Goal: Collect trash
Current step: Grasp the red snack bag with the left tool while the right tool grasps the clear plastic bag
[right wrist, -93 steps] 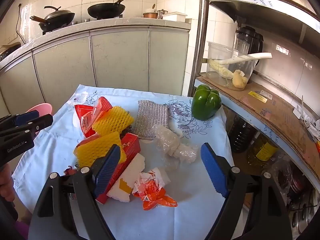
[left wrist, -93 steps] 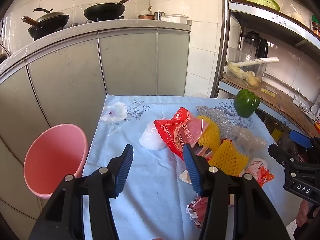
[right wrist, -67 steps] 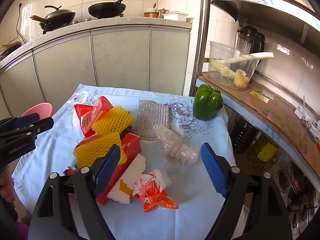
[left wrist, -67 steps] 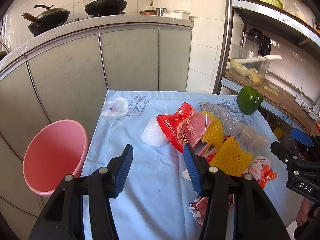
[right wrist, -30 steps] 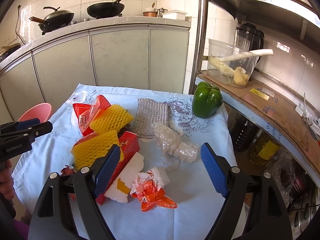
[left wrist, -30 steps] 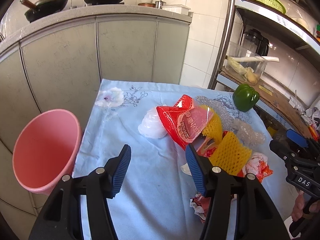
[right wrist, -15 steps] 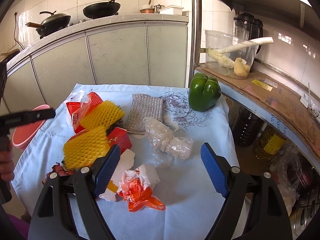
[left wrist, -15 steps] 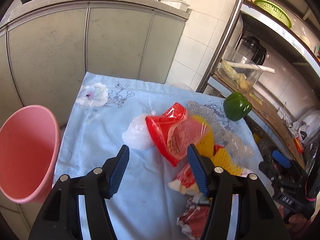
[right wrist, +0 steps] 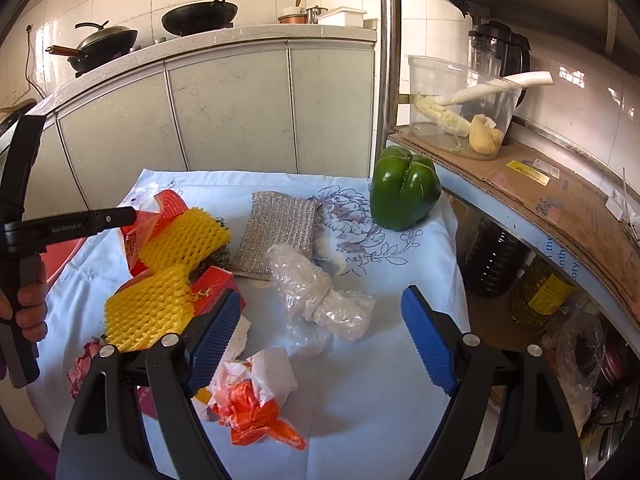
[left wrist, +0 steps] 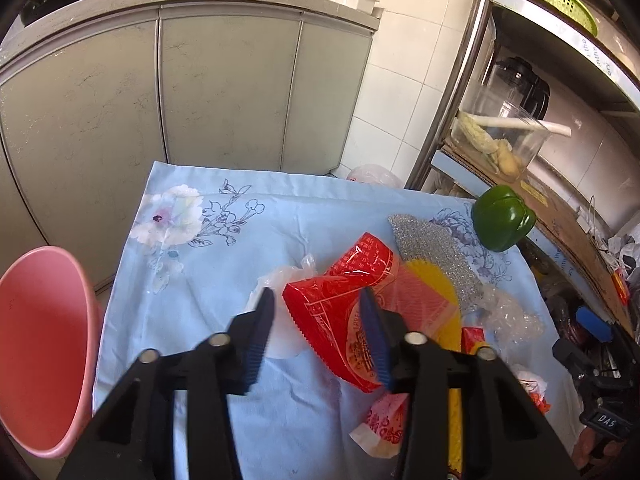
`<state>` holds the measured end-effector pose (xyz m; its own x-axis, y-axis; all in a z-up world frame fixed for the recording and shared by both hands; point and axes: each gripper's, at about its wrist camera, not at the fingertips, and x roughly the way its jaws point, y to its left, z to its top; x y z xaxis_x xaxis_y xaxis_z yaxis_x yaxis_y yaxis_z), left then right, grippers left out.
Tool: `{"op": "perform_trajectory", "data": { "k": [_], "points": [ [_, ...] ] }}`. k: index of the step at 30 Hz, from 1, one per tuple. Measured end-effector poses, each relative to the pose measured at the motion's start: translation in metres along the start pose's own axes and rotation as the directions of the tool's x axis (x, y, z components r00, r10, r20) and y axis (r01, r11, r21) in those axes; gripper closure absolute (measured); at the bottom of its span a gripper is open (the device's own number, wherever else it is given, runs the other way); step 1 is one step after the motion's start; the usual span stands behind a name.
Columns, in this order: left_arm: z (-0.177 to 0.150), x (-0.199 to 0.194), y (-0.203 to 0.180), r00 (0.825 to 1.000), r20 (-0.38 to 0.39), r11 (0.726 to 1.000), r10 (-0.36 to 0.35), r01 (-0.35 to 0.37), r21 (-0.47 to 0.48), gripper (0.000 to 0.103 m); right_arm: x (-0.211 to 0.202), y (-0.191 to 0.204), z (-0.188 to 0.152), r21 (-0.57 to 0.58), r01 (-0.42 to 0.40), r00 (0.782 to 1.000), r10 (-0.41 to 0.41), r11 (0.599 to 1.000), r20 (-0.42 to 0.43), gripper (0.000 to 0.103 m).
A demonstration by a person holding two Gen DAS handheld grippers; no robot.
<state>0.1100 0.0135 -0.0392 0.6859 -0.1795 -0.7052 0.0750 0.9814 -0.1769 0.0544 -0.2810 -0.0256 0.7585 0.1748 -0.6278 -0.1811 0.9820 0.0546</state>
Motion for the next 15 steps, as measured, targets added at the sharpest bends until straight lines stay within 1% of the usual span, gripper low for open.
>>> {"op": "perform_trajectory", "data": {
  "k": [1,3,6,8,11,13,15],
  "points": [
    [-0.001,0.002,0.000,1.000,-0.005,1.000,-0.003,0.003,0.004,0.080,0.001,-0.001,0.000,-0.001,0.001,1.000,-0.001,1.000,-0.001,0.020],
    [-0.003,0.005,0.001,1.000,-0.010,1.000,-0.012,0.012,0.001,0.088,0.002,-0.001,0.000,-0.002,0.001,1.000,-0.001,1.000,-0.004,0.020],
    [-0.005,0.001,0.003,1.000,0.004,1.000,-0.023,0.023,-0.012,0.094,0.004,-0.001,-0.001,-0.007,-0.003,1.000,0.003,1.000,-0.009,0.020],
    [-0.005,-0.005,0.005,0.999,0.011,0.999,-0.037,0.037,-0.026,0.096,0.004,0.000,-0.001,-0.010,-0.007,1.000,0.007,1.000,-0.011,0.020],
    [-0.003,-0.022,0.008,0.996,0.037,0.995,-0.079,0.081,-0.050,0.098,0.004,-0.001,0.000,-0.018,-0.013,1.000,0.013,1.000,-0.010,0.020],
    [-0.003,-0.034,0.009,0.993,0.057,0.993,-0.104,0.107,-0.053,0.098,0.004,-0.002,0.001,-0.025,-0.015,1.000,0.014,1.000,-0.011,0.020],
    [-0.004,-0.045,0.009,0.991,0.076,0.992,-0.113,0.117,-0.053,0.098,0.006,-0.002,0.002,-0.034,-0.017,1.000,0.017,0.999,-0.013,0.020]
  ]
}}
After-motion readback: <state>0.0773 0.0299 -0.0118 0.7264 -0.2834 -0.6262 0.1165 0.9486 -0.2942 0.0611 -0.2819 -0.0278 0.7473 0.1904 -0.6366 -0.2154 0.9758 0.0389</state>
